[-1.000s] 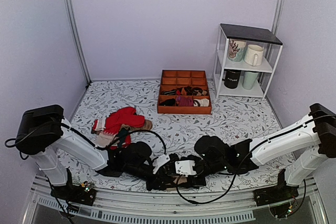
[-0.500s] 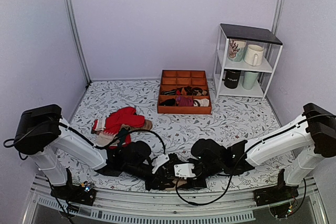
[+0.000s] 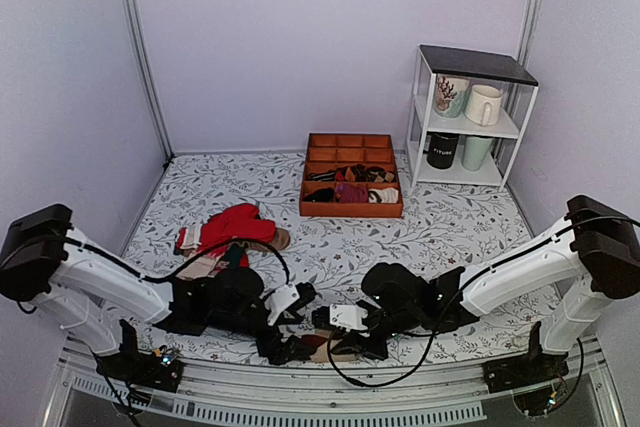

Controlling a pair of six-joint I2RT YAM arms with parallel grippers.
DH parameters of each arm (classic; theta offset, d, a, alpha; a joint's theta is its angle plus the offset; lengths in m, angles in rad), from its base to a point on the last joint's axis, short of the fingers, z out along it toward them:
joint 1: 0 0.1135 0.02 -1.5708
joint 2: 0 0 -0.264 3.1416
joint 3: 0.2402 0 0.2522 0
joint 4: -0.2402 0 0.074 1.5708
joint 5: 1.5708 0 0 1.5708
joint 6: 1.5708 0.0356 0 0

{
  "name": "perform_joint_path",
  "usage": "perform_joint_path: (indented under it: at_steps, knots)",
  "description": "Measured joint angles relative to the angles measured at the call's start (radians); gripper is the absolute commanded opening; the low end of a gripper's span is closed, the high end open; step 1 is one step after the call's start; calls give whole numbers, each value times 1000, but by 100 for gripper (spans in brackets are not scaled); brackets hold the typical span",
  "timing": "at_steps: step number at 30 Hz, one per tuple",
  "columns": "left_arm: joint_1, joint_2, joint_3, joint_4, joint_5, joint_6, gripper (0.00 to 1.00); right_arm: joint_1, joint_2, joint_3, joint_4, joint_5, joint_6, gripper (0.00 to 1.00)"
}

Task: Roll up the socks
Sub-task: Roll a pair of socks at the center of the board.

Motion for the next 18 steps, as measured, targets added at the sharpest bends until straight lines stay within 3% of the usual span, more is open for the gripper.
perform_joint_path:
  at_steps: [5, 9, 13, 18]
  knots:
    - [-2, -258, -123, 65, -116, 42, 100, -31, 23, -42, 106, -69, 118, 16]
    - [-14, -408, -268, 220, -163, 64, 98, -57, 50, -69, 199, -122, 222, 16]
    - [-15, -402, -370, 327, -167, 87, 89, -68, 69, -86, 265, -156, 296, 16]
    - [-15, -249, -372, 453, -134, 127, 87, -78, 81, -90, 291, -182, 332, 16]
